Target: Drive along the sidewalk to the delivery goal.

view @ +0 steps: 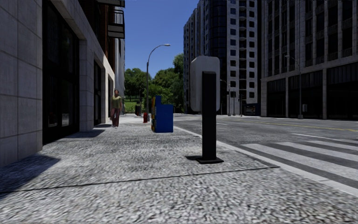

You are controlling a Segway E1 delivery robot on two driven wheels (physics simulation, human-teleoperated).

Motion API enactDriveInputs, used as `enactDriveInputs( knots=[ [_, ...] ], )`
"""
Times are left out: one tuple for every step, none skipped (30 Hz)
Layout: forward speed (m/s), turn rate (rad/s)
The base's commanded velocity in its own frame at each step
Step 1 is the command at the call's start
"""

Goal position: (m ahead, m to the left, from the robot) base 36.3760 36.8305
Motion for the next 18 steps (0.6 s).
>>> enactDriveInputs(
  knots=[
    [2.0, 0.43],
    [2.0, 0.43],
    [2.0, 0.43],
    [2.0, 0.43],
    [2.0, 0.43],
    [2.0, 0.43],
    [2.0, 0.43],
    [2.0, 0.43],
    [2.0, 0.43],
    [2.0, 0.43],
    [2.0, 0.43],
    [2.0, 0.43],
    [2.0, 0.43],
    [2.0, 0.43],
    [2.0, 0.43],
    [2.0, 0.43],
    [2.0, 0.43],
    [2.0, 0.43]
  ],
)
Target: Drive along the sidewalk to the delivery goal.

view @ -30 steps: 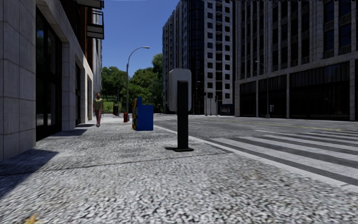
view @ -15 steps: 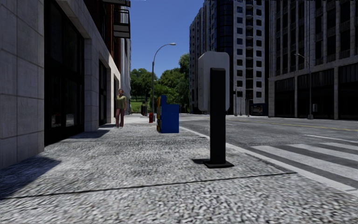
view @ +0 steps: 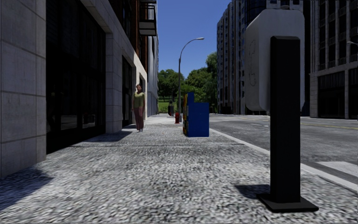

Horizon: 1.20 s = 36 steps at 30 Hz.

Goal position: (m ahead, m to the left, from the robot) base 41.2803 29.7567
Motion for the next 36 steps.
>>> enactDriveInputs(
  knots=[
    [2.0, 0.4],
    [2.0, 0.4],
    [2.0, 0.25],
    [2.0, 0.1],
    [2.0, 0.0],
    [2.0, 0.0],
    [2.0, 0.0],
    [2.0, 0.0],
    [2.0, 0.0],
    [2.0, 0.0],
    [2.0, 0.0],
    [2.0, 0.0],
    [2.0, 0.0],
    [2.0, 0.0],
    [2.0, 0.0],
    [2.0, 0.0],
    [2.0, 0.0],
    [2.0, 0.0],
    [2.0, 0.0],
    [2.0, 0.0],
    [2.0, 0.0],
    [2.0, 0.0],
    [2.0, 0.0],
    [2.0, 0.0],
    [2.0, 0.0],
    [2.0, 0.0],
    [2.0, 0.0],
    [2.0, 0.0],
    [2.0, 0.0],
    [2.0, 0.0],
    [2.0, 0.0],
    [2.0, 0.0],
    [2.0, 0.0],
    [2.0, 0.0],
    [2.0, 0.0],
    [2.0, 0.0]
  ],
)
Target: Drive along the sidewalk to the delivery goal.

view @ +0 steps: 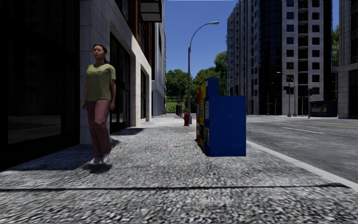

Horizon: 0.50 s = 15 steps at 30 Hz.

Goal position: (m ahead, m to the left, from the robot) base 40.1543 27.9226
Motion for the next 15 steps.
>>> enactDriveInputs(
  knots=[
    [2.0, 0.0],
    [2.0, 0.0],
    [2.0, 0.0],
    [2.0, 0.0],
    [2.0, 0.1],
    [2.0, 0.16],
    [2.0, 0.18],
    [2.0, 0.18],
    [2.0, 0.18],
    [2.0, 0.18],
    [2.0, 0.18],
    [2.0, 0.18],
    [2.0, 0.18],
    [2.0, 0.18],
    [2.0, 0.19]
  ],
)
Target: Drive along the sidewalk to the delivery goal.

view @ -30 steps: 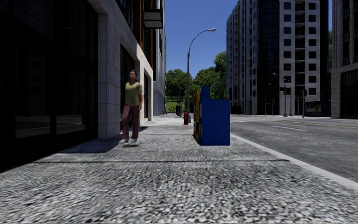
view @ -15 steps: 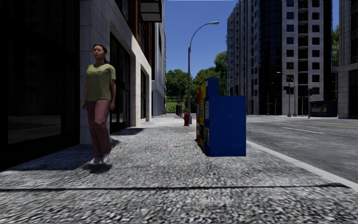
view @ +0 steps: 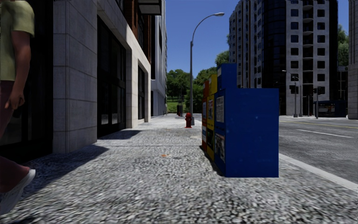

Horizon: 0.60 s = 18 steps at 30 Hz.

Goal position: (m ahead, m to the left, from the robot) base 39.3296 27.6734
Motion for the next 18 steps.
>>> enactDriveInputs(
  knots=[
    [2.0, 0.19],
    [2.0, 0.22],
    [2.0, 0.25],
    [2.0, 0.25],
    [2.0, 0.25],
    [2.0, 0.26],
    [2.0, 0.26],
    [2.0, 0.26],
    [2.0, 0.26],
    [2.0, 0.26],
    [2.0, 0.26],
    [2.0, 0.26],
    [2.0, 0.26],
    [2.0, 0.26],
    [2.0, 0.26],
    [2.0, 0.26],
    [2.0, 0.26],
    [2.0, 0.26]
  ],
)
